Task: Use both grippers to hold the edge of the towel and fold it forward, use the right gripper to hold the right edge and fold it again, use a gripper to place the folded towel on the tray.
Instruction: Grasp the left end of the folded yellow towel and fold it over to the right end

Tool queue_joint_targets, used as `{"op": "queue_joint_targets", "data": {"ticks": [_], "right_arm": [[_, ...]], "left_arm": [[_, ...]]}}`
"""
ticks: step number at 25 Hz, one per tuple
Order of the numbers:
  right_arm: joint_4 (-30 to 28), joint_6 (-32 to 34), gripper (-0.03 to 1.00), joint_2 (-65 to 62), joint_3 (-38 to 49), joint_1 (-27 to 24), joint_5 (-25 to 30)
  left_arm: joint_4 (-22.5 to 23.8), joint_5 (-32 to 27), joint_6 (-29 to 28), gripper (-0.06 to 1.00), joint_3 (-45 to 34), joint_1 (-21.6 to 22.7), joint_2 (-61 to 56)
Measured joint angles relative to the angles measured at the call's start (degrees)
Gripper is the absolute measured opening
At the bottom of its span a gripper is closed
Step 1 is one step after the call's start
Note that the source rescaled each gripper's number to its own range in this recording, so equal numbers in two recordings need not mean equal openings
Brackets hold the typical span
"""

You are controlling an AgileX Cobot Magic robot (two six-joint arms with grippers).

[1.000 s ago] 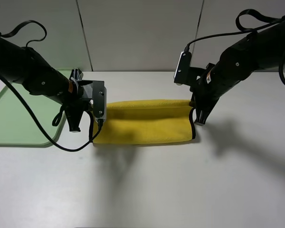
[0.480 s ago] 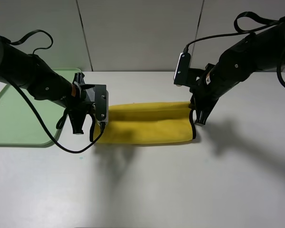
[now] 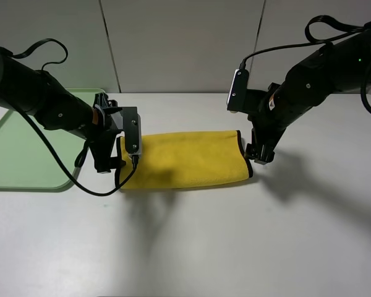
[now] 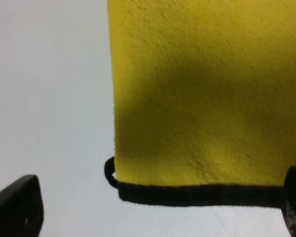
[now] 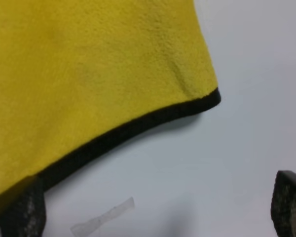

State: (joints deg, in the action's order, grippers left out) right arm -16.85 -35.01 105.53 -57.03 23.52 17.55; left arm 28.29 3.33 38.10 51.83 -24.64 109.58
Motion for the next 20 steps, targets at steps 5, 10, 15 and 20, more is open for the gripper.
{"op": "queue_joint_targets", "data": {"ticks": [5, 10, 15, 20], "right_arm": [[0.00, 0.00, 1.00, 0.00, 0.00, 0.00, 0.00], [0.00, 1.17, 1.00, -1.70, 0.00, 0.00, 0.51], [0.00, 5.48, 1.00, -5.75, 0.00, 0.00, 0.95], [0.00, 11.12, 1.00, -12.35, 0.00, 0.00, 6.54]], "left_arm": [[-0.01, 0.00, 0.00, 0.99, 0.00, 0.00, 0.00], [-0.01, 0.00, 0.00, 0.99, 0.00, 0.00, 0.00], [-0.01, 0.00, 0.00, 0.99, 0.00, 0.00, 0.00], [-0.01, 0.04, 0.00, 0.99, 0.00, 0.00, 0.00]]}}
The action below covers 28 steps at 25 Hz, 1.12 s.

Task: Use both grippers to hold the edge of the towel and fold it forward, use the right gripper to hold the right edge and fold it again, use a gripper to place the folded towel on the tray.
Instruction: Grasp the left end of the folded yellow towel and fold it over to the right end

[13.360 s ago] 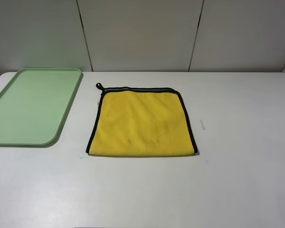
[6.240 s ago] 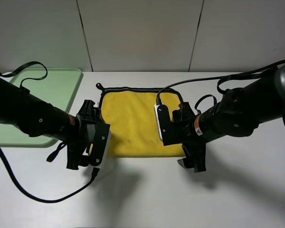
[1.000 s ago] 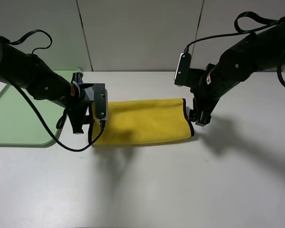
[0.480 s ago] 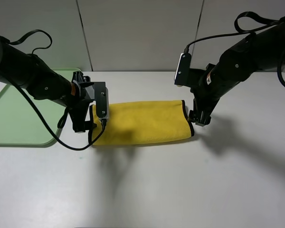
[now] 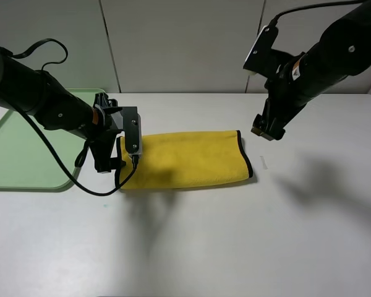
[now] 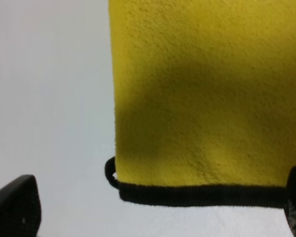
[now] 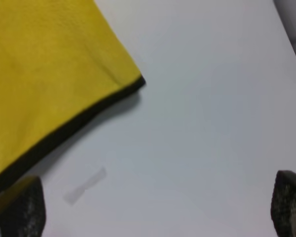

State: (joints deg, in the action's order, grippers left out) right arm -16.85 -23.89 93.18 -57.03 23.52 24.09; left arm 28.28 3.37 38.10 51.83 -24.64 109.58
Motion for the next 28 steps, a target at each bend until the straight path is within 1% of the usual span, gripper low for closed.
{"op": "queue_joint_targets", "data": {"ticks": [3, 7, 9, 13, 15, 16, 17, 22, 28], "right_arm": [[0.19, 4.74, 1.00, -5.41, 0.00, 0.00, 4.76], [1.16, 13.98, 1.00, -15.03, -0.06, 0.00, 10.99], [2.05, 17.99, 1.00, -19.64, -0.06, 0.00, 15.17], [5.40, 21.49, 1.00, -28.51, -0.03, 0.00, 26.38], [7.75, 21.83, 1.00, -33.99, 1.44, 0.00, 29.55], [10.23, 22.08, 1.00, -40.39, 3.91, 0.00, 30.51], [10.23, 22.08, 1.00, -40.39, 3.91, 0.00, 30.51], [15.59, 23.26, 1.00, -56.64, 11.27, 0.05, 30.73], [15.96, 27.10, 1.00, -76.69, 18.21, 0.05, 30.91]], "left_arm": [[0.00, 0.00, -0.06, 0.99, 0.00, 0.00, 0.00], [0.00, 0.14, -0.06, 0.99, 0.00, 0.00, 0.00], [0.00, 0.43, -0.06, 0.99, 0.00, 0.00, 0.00], [0.00, 1.96, -0.06, 0.99, 0.00, 0.00, 0.00], [0.00, 2.82, -0.06, 0.99, 0.00, 0.00, 0.00], [0.00, 2.82, -0.06, 0.99, 0.00, 0.00, 0.00], [0.00, 3.46, -0.06, 0.99, 0.00, 0.00, 0.00], [0.00, 3.95, -0.17, 0.99, 0.00, 0.00, 0.00], [0.00, 4.13, -0.24, 0.99, 0.00, 0.00, 0.00]]}}
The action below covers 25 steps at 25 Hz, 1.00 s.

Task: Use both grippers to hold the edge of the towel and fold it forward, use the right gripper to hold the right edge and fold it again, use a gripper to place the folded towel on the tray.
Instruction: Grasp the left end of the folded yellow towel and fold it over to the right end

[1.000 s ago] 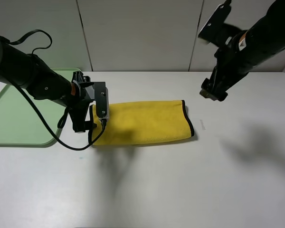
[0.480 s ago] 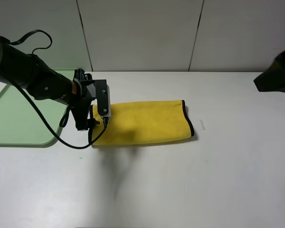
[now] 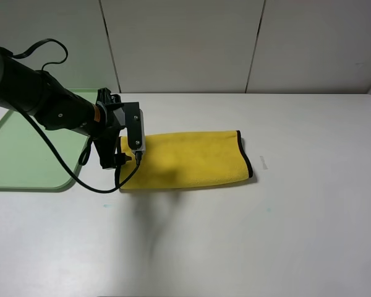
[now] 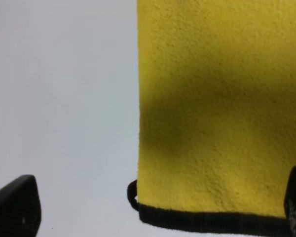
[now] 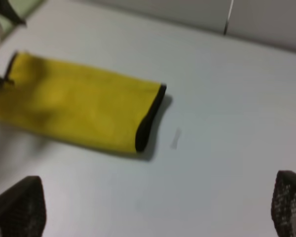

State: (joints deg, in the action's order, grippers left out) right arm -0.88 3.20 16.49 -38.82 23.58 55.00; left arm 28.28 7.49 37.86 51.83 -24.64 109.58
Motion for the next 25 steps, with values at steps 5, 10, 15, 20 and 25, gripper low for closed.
{"op": "queue_joint_targets", "data": {"ticks": [5, 10, 15, 20, 25], "right_arm": [[0.00, 2.18, 1.00, -13.12, 2.91, 0.00, 0.28], [-0.04, 2.66, 1.00, -16.88, 6.25, 0.00, 5.22], [0.88, 1.89, 1.00, -16.94, 10.34, 0.00, 4.39], [1.24, 1.35, 1.00, -16.94, 10.51, 0.00, 3.96], [1.24, 1.35, 1.00, -16.94, 10.51, 0.00, 3.91]], "left_arm": [[0.00, 0.00, 0.00, 0.99, 0.00, 0.00, 0.00], [0.00, 0.07, 0.00, 0.99, 0.00, 0.00, 0.00], [0.00, 0.24, -0.07, 0.99, 0.00, 0.00, 0.00], [0.00, 0.39, -2.36, 0.99, 0.00, 0.00, 0.00], [-3.84, 2.59, -9.73, 0.99, 0.00, 0.00, 0.00]]}}
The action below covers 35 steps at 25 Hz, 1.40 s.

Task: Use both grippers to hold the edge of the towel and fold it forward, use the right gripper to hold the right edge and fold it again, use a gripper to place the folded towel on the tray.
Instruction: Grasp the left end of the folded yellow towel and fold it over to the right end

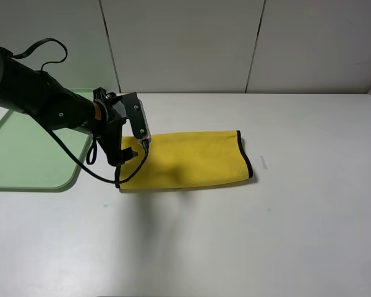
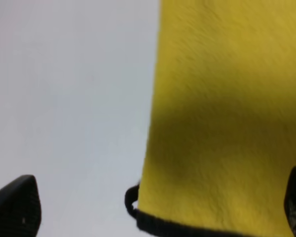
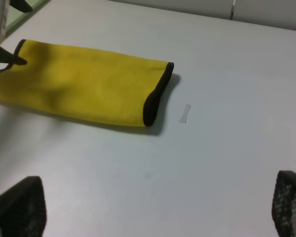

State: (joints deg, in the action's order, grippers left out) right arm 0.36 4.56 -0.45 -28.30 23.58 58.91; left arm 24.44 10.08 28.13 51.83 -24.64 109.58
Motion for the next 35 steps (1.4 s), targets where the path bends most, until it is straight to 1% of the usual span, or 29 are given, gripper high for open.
{"op": "queue_joint_targets", "data": {"ticks": [5, 10, 15, 19, 22, 24, 26, 30, 35], "right_arm": [[0.05, 0.00, 1.00, 0.00, 0.00, 0.00, 0.00], [0.10, 0.00, 1.00, 0.00, 0.00, 0.00, 0.00], [0.10, 0.00, 1.00, 0.00, 0.00, 0.00, 0.00], [0.16, 0.00, 1.00, 0.00, 0.00, 0.00, 0.00], [0.21, 0.00, 1.00, 0.00, 0.00, 0.00, 0.00], [0.20, 0.00, 1.00, 0.00, 0.00, 0.00, 0.00], [0.20, 0.00, 1.00, 0.00, 0.00, 0.00, 0.00], [0.20, 0.00, 1.00, 0.00, 0.00, 0.00, 0.00], [0.20, 0.00, 1.00, 0.00, 0.00, 0.00, 0.00]], "left_arm": [[-5.88, 2.29, -10.21, 0.99, 0.00, 0.00, -0.11], [-10.09, 1.31, -21.06, 0.99, 0.00, 0.00, -0.66], [-10.83, -3.24, -36.50, 0.99, 0.00, 0.00, -0.66], [-10.89, -5.27, -48.33, 0.99, 0.00, 0.00, -0.66], [-10.94, -6.97, -54.65, 0.99, 0.00, 0.00, -0.16], [-10.94, -8.42, -56.72, 0.99, 0.00, 0.00, 0.72], [-11.06, -10.08, -57.37, 0.99, 0.00, 0.00, 2.05], [-10.84, -10.67, -57.45, 0.98, 0.12, 0.00, 4.12], [-10.13, -10.08, -55.93, 0.98, 1.06, -0.59, 5.54]]}}
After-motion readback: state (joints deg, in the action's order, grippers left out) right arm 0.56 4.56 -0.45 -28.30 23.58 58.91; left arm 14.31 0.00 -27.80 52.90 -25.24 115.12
